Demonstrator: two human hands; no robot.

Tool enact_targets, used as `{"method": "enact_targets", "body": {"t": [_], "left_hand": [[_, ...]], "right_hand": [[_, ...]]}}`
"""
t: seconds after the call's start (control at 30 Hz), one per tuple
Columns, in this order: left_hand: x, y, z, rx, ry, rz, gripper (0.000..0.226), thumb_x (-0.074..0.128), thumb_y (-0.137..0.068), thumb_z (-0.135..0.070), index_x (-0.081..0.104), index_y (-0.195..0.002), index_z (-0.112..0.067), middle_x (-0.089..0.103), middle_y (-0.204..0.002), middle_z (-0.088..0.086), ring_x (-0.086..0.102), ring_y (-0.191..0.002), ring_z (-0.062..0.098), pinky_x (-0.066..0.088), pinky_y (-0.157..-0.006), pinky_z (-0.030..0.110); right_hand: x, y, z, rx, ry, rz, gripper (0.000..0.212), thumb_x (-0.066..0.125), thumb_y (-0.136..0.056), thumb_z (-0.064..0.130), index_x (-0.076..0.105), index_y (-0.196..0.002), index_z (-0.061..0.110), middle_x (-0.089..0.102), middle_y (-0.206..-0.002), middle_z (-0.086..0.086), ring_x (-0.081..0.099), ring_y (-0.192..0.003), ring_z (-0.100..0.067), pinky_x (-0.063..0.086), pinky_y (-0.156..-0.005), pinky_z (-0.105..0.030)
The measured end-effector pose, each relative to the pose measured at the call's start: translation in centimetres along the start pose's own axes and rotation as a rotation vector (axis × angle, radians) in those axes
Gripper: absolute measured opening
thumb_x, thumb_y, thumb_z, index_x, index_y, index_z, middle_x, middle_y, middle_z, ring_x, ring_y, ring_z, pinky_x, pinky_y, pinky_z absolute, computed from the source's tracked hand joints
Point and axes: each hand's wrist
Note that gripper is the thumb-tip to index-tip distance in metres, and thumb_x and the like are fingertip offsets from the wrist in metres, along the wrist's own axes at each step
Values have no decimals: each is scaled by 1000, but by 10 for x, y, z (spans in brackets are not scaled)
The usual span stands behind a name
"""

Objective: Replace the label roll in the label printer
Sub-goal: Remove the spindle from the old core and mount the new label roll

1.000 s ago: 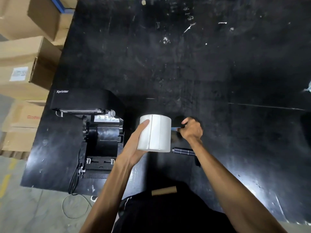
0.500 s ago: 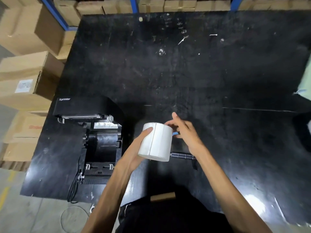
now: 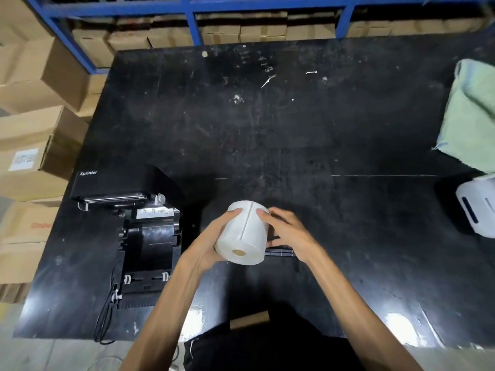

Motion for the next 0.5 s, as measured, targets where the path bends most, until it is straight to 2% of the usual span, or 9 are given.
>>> {"method": "enact_targets", "body": {"t": [0.07, 0.13, 0.2, 0.27, 0.3, 0.4, 0.5], "left_hand": [[-1, 1, -5, -14, -5, 31, 34, 81, -77, -43, 81, -105, -25, 78, -114, 13, 76, -100, 31, 60, -79, 48], [1, 3, -11, 7, -61, 48, 34, 80, -79, -40, 81, -108, -22, 78, -114, 13, 76, -100, 28, 61, -76, 46], [9, 5, -14, 45, -97, -70, 63, 87, -67, -45, 75, -120, -14, 75, -119, 16, 75, -102, 29, 62, -84, 47], [21, 6, -16, 83, -105, -240, 93, 92, -53, -48, 64, -130, -5, 72, -122, 18, 73, -105, 31, 60, -89, 48], [29, 6, -16, 113, -112, -295, 94, 93, -52, -48, 61, -130, -5, 72, -121, 17, 73, -104, 31, 61, -87, 47], [48, 5, -15, 183, -107, -389, 69, 90, -68, -44, 62, -123, -12, 73, -112, 8, 72, -98, 25, 64, -80, 46], [54, 6, -13, 189, -76, -365, 60, 86, -76, -43, 59, -123, -18, 70, -115, 4, 69, -103, 25, 64, -81, 49]], "right_hand": [[-3, 3, -5, 47, -126, -23, 14, 73, -92, 37, 74, -86, 24, 68, -100, -2, 72, -84, -19, 65, -70, -46], [-5, 4, -11, 73, -269, -68, 12, 77, -88, 33, 72, -89, 23, 65, -102, 1, 71, -81, -20, 64, -65, -43], [-4, 3, -18, 77, -383, -134, 24, 78, -87, 31, 67, -99, 13, 64, -109, -3, 70, -92, -26, 63, -62, -41], [0, 2, -21, 53, -460, -178, 23, 76, -89, 30, 65, -96, 11, 68, -106, -6, 70, -98, -33, 63, -62, -41], [2, 3, -22, 29, -487, -191, 21, 75, -90, 31, 65, -93, 12, 70, -104, -7, 71, -99, -34, 63, -63, -40], [9, 3, -23, -67, -477, -228, 18, 73, -92, 34, 67, -81, 21, 74, -100, -5, 71, -99, -29, 63, -67, -38], [11, 4, -21, -138, -438, -271, 16, 71, -93, 36, 68, -82, 24, 73, -109, -9, 68, -107, -30, 63, -69, -35]]}}
Point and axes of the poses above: each hand's wrist, its own y-axis away from the middle knuckle, its own x-axis out of the palm, z = x × y
